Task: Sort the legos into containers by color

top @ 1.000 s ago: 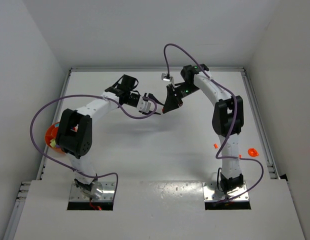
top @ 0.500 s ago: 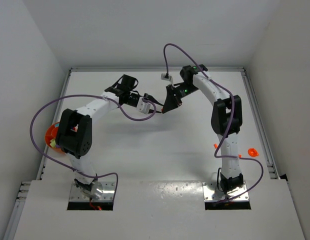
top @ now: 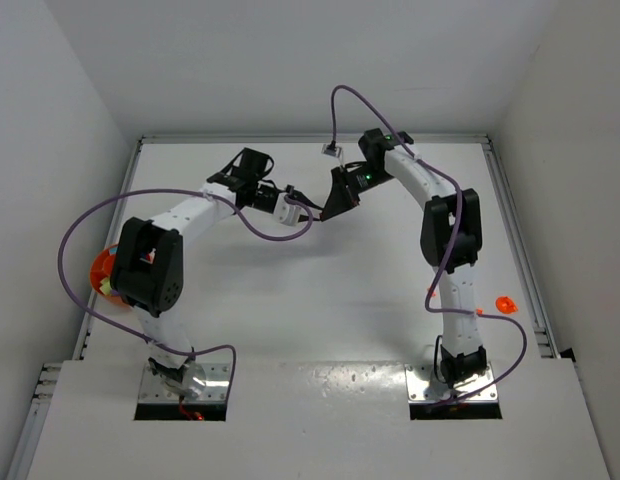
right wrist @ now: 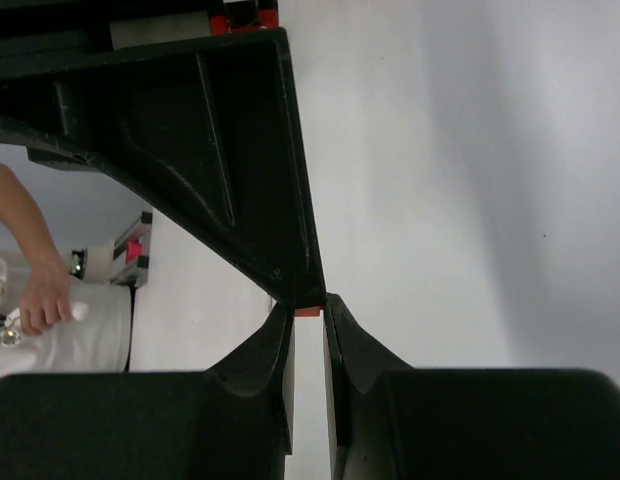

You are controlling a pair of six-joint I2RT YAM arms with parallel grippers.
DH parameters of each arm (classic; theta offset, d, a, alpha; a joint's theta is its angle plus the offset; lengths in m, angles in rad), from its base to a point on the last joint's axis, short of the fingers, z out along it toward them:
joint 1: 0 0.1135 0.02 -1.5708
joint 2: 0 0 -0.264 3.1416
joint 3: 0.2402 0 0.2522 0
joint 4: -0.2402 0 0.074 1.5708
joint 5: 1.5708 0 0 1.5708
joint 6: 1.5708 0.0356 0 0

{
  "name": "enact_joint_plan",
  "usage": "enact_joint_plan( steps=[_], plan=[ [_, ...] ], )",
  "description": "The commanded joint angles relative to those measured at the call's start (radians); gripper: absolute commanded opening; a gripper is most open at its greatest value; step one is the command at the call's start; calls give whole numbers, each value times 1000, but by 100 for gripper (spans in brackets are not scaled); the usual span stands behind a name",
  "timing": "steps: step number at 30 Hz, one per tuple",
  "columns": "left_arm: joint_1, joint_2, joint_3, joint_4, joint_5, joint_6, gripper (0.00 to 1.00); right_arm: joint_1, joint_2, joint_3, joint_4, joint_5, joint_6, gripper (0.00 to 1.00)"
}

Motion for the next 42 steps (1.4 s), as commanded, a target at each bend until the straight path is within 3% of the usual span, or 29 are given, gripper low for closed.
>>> enact_joint_plan(
  steps=[1,5,9,12,13,16,18,20,21,25,27,29,34,37,42],
  plan=[
    [-54,-20,7,-24,130,46,30,15,-8,23,226,-185,137,1],
    [-54,-20,7,-24,130,37,23,15,-8,23,250,-195,160,1],
    [-54,-20,7,-24,130,37,7,15,1,23,270,-195,174,1],
    [-54,-29,7,-24,130,37,0,15,1,23,279,-195,183,9],
    [-54,-29,7,-33,130,37,0,15,1,23,279,-195,183,17],
    [-54,-29,7,-33,130,37,0,15,1,23,279,-185,183,23],
    [-54,-29,7,-33,130,37,0,15,1,23,279,-185,183,21],
    [-54,-20,7,-33,130,28,0,15,1,23,279,-185,174,9],
    [-54,-20,7,-33,130,17,3,15,1,23,279,-195,164,6],
    [-54,-11,26,-33,130,-14,36,6,1,23,268,-195,163,1],
    [-54,-2,26,-33,130,-14,39,6,1,23,268,-195,163,0],
    [-54,-2,26,-33,121,-23,50,6,1,23,268,-195,163,0],
    [-54,-2,26,-33,121,-32,53,6,1,23,286,-205,185,0],
    [-54,18,47,-33,121,-54,45,6,1,12,328,-205,241,0],
    [-54,40,95,-33,110,-129,41,6,1,3,395,-186,331,0]
  ],
)
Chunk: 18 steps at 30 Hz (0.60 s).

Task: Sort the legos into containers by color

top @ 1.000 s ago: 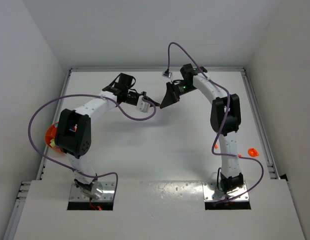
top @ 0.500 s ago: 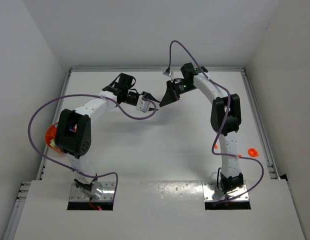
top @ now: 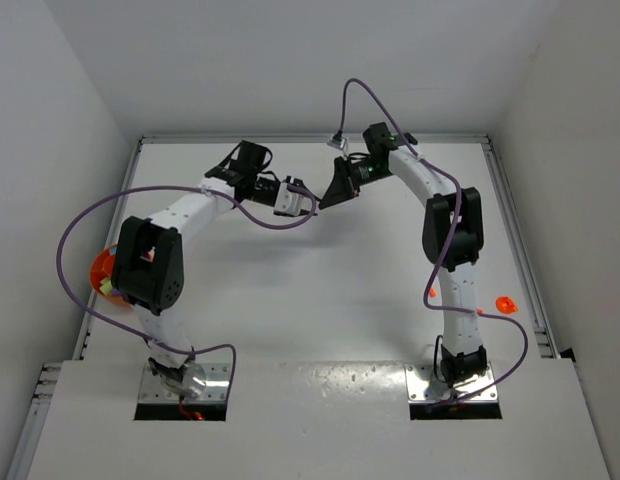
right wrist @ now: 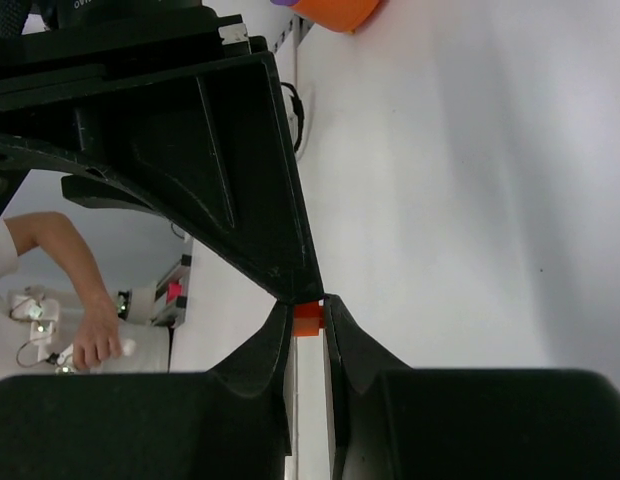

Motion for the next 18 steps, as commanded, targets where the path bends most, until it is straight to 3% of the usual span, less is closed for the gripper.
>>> enact_joint_plan(
  steps=[1,4,13,18],
  plan=[
    [-77,39,41,-21,156,-45,41,34,-16,5,193,-82,91,0],
    [-77,39,50,-21,145,-59,40,34,-16,-21,323,-62,258,0],
    [-87,59,81,-21,154,-105,51,43,-16,-41,464,14,439,0],
    [-87,88,126,-21,154,-167,48,43,-67,-108,614,65,568,0]
  ],
)
